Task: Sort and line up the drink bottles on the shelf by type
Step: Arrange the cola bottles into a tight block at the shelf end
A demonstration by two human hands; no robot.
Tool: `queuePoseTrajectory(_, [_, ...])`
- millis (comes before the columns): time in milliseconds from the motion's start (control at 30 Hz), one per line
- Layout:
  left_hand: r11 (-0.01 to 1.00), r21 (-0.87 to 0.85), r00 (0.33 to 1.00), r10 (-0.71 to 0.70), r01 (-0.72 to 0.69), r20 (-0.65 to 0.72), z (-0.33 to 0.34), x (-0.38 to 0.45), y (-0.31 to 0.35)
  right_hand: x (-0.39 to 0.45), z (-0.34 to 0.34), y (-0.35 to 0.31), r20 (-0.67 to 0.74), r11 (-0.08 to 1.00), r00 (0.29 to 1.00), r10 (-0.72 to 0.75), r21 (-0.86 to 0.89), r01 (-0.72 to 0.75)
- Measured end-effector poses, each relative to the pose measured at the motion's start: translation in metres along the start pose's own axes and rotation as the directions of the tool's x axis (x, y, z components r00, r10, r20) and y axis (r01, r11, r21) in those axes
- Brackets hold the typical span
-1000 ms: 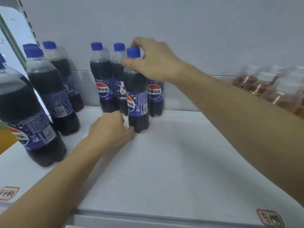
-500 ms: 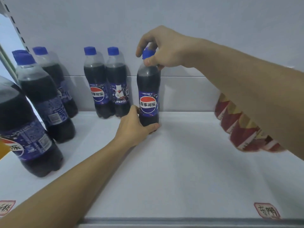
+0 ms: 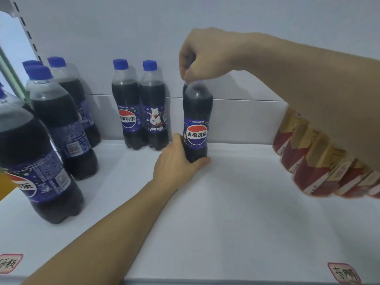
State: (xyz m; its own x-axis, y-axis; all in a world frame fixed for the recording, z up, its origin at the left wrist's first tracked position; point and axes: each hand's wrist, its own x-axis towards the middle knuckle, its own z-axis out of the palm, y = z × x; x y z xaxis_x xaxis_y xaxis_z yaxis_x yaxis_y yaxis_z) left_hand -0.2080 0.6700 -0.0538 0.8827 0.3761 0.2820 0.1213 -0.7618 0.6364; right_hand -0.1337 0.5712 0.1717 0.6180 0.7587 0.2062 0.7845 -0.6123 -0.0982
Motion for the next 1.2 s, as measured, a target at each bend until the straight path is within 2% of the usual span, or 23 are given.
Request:
queuePoseTrajectory(67, [0.999,-0.029,1.000,-0.017,0.018,0.015,-0.005,-0.002,-0.001,0.014,0.000,-0.013,-0.119,0.998,0.992,-0.051,-0.034,0.047])
queuePoseTrajectory(133, [0.994,-0.100,0.999,-0.045,0.045,0.005,-0.015,-0.005,-0.004,0.036,0.002,-0.027,-0.174,0.994,0.980,-0.097,-0.069,0.087])
queuePoseTrajectory(200, [0.980,-0.191,0.996,-0.067,0.055,-0.053,-0.026,-0.004,-0.009,0.057,0.007,-0.039,-0.101,0.988,0.988,-0.118,-0.113,0.107])
queuePoseTrajectory(300, [0.973,-0.210,0.974,-0.138,0.099,-0.180,-0.041,0.001,-0.016,0.083,0.017,-0.047,0.017,0.987,0.996,-0.092,-0.129,0.093])
queuePoseTrajectory(467, [0.972,-0.166,0.942,-0.205,0.164,-0.267,-0.044,0.008,-0.021,0.097,0.022,-0.048,0.047,0.996,0.997,-0.064,-0.055,0.067])
queuePoseTrajectory(567, [0.968,-0.177,0.937,-0.222,0.178,-0.269,-0.041,0.009,-0.023,0.093,0.021,-0.046,0.125,0.996,0.988,-0.085,-0.024,0.089])
queuePoseTrajectory(667, [0.963,-0.191,0.936,-0.234,0.188,-0.261,-0.039,0.011,-0.025,0.088,0.018,-0.044,0.107,0.990,0.987,-0.123,-0.057,0.130])
queuePoseTrajectory(867, [0.959,-0.204,0.952,-0.235,0.194,-0.197,-0.034,0.014,-0.030,0.090,0.021,-0.037,0.080,0.945,0.984,-0.160,-0.275,0.176])
queuePoseTrajectory(1000, [0.961,-0.204,0.964,-0.218,0.186,-0.149,-0.027,0.017,-0.031,0.091,0.023,-0.032,0.039,0.914,0.992,-0.118,-0.386,0.123])
queuePoseTrajectory(1200, [0.963,-0.224,0.977,-0.177,0.148,-0.118,-0.025,0.022,-0.036,0.092,0.026,-0.030,0.024,0.907,1.000,-0.008,-0.421,0.018])
